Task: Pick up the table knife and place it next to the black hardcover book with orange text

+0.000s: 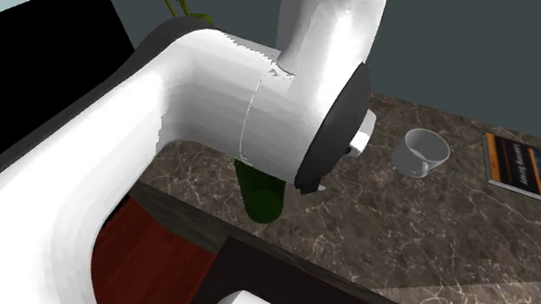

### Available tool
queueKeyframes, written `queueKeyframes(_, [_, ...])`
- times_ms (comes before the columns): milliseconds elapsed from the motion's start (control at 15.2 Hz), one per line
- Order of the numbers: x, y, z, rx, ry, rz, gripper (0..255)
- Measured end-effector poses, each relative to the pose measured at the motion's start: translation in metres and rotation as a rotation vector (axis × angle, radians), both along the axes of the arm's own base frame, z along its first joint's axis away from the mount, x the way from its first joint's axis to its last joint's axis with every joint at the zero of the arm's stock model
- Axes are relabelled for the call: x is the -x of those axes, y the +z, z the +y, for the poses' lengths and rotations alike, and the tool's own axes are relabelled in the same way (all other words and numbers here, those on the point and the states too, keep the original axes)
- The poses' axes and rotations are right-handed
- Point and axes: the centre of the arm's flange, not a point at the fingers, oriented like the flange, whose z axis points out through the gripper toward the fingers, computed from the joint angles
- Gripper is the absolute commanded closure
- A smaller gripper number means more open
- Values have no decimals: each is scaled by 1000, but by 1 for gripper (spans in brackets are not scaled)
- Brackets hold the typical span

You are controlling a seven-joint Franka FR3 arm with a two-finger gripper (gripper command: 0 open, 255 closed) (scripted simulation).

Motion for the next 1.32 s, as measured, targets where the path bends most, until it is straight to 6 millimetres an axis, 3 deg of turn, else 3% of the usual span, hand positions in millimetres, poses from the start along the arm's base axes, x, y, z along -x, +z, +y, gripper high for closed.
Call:
queueKeyframes(132, [-2,-14,21,-17,-172,-7,0])
queueKeyframes(264, [-20,-9,47,-49,-327,-87,0])
queueKeyframes(396, [-27,0,68,-50,-374,-173,0])
queueKeyframes(528, [-49,3,90,-73,-356,-225,0])
queueKeyframes(1122, [-55,-1,73,-84,-419,-193,0])
queueKeyframes(1188, [-50,-8,64,-61,-432,-176,0])
queueKeyframes(1320, [-52,-46,25,70,-463,-99,0])
